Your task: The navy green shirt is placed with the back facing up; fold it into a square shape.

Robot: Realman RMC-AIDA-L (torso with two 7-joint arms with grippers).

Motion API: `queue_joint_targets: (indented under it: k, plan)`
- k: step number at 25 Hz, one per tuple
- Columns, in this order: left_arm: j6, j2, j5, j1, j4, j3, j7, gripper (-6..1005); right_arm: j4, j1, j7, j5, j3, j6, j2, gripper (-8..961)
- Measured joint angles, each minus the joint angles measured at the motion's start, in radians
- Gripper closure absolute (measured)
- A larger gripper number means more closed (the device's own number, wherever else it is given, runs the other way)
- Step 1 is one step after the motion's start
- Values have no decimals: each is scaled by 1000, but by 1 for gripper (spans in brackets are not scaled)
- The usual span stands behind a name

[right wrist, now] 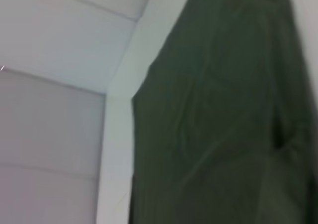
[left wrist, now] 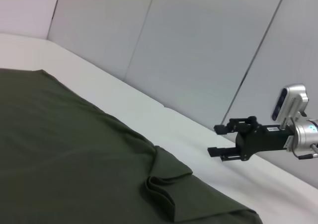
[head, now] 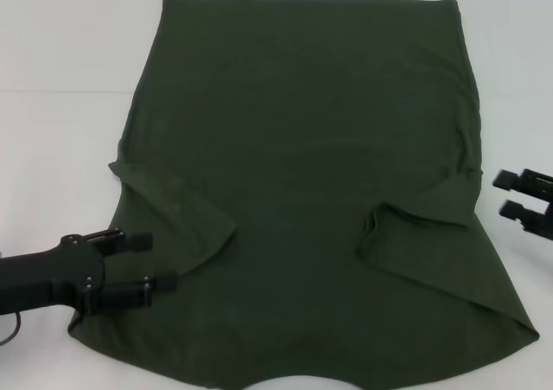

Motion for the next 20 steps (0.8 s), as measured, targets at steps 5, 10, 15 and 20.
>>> queue_joint_targets:
  k: [5, 10, 15, 20]
  plan:
    - [-4, 17, 9, -6, 0, 3, -180, 95, -51, 8, -148, -9, 0, -166, -9, 261]
    - [-3, 59, 67, -7, 8, -14, -446, 95, -119, -36, -466, -35, -8, -443, -17, 260]
    - [24, 104, 257, -44, 27, -60, -726, 94, -142, -80, -667, -95, -13, -496, -4, 258]
    - [24, 126, 430, -97, 41, -64, -925, 99, -139, -86, -765, -185, -13, -492, -3, 255]
